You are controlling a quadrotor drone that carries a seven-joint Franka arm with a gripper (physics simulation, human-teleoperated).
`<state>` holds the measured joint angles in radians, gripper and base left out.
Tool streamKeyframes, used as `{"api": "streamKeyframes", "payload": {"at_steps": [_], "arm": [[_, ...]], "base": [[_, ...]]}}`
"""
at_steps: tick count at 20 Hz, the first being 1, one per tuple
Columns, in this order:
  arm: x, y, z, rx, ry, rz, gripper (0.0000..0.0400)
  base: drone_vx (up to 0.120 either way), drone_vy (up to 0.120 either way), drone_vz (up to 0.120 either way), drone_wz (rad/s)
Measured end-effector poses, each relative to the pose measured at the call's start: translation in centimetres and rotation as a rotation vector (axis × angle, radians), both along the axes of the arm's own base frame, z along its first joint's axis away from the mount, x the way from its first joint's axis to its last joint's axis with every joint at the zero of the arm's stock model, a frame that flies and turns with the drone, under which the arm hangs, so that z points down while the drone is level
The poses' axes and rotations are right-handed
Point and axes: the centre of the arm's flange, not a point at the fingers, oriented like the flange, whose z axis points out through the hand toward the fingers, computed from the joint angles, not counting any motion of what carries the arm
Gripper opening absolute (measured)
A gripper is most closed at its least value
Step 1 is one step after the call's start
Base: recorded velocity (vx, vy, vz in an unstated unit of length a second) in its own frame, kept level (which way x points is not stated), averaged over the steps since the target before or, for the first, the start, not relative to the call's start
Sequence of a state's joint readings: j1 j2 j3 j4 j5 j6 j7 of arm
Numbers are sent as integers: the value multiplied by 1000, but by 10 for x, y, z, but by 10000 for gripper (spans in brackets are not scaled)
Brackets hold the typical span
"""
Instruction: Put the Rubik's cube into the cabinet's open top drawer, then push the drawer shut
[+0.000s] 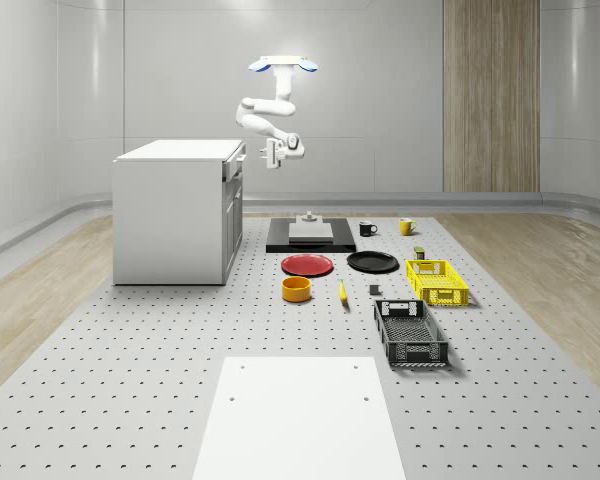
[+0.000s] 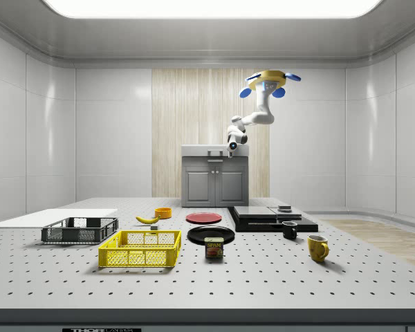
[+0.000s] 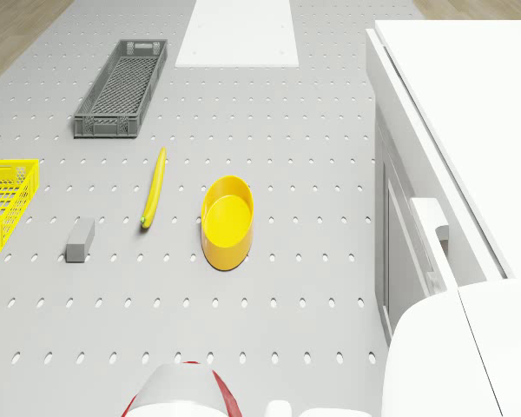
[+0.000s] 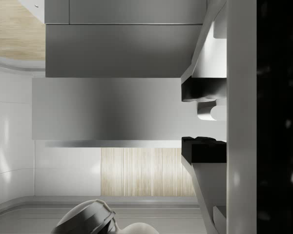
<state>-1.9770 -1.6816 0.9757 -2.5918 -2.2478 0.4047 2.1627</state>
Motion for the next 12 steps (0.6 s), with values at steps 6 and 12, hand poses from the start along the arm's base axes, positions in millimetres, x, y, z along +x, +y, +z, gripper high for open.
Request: {"api": "streamKeyframes", "payload": {"at_steps": [6, 12], "arm": [[0, 3, 0, 0, 0, 0, 105], [0, 3, 0, 0, 0, 0, 105]], "base": [[0, 0, 0, 0], [0, 0, 0, 0]]}}
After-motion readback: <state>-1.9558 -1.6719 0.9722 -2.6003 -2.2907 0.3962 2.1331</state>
